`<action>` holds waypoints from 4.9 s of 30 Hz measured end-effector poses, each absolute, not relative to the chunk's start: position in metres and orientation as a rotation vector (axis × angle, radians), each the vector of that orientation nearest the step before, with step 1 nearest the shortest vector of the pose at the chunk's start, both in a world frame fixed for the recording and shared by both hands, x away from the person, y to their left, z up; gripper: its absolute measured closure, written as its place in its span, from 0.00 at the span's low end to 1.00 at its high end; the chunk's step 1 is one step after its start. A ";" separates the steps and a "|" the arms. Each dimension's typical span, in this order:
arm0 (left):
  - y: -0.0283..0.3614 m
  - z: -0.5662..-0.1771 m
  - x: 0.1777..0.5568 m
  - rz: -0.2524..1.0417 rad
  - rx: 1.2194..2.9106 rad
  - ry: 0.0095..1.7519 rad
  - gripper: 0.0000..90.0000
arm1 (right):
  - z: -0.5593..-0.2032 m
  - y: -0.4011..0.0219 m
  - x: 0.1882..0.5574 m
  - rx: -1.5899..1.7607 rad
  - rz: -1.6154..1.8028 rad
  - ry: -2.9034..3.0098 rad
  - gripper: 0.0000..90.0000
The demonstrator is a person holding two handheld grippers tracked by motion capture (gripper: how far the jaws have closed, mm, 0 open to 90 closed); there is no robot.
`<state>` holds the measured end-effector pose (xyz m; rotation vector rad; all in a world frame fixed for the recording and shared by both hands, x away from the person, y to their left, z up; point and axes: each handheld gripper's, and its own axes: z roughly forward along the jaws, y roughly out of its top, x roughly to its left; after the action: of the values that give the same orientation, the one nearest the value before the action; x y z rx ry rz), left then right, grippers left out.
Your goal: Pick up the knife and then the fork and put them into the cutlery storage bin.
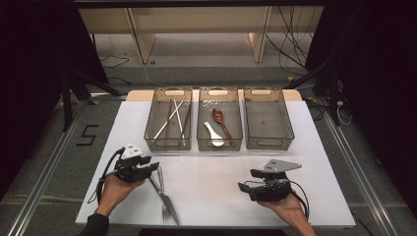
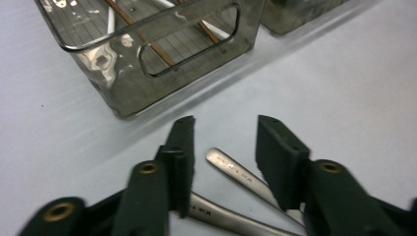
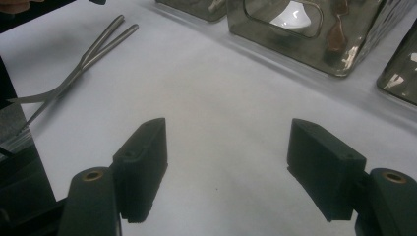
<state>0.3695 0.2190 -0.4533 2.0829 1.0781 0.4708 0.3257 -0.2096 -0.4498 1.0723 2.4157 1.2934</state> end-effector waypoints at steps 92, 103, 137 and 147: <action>0.199 -0.464 0.318 0.103 2.804 1.012 0.41 | -0.450 -0.203 0.322 1.026 1.259 2.470 0.37; 0.194 -0.462 0.316 0.064 2.838 0.944 0.73 | -0.450 -0.203 0.322 1.025 1.261 2.471 0.37; 0.182 -0.446 0.320 0.106 2.716 0.883 0.88 | -0.448 -0.201 0.321 1.014 1.276 2.469 0.37; 0.154 -0.430 0.329 0.026 2.675 0.820 0.88 | -0.438 -0.185 0.312 0.903 1.338 2.463 0.37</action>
<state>0.3286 0.1535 -0.4304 2.6748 0.8202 0.0262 0.3118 -0.1848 -0.4377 0.9026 2.4630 1.3381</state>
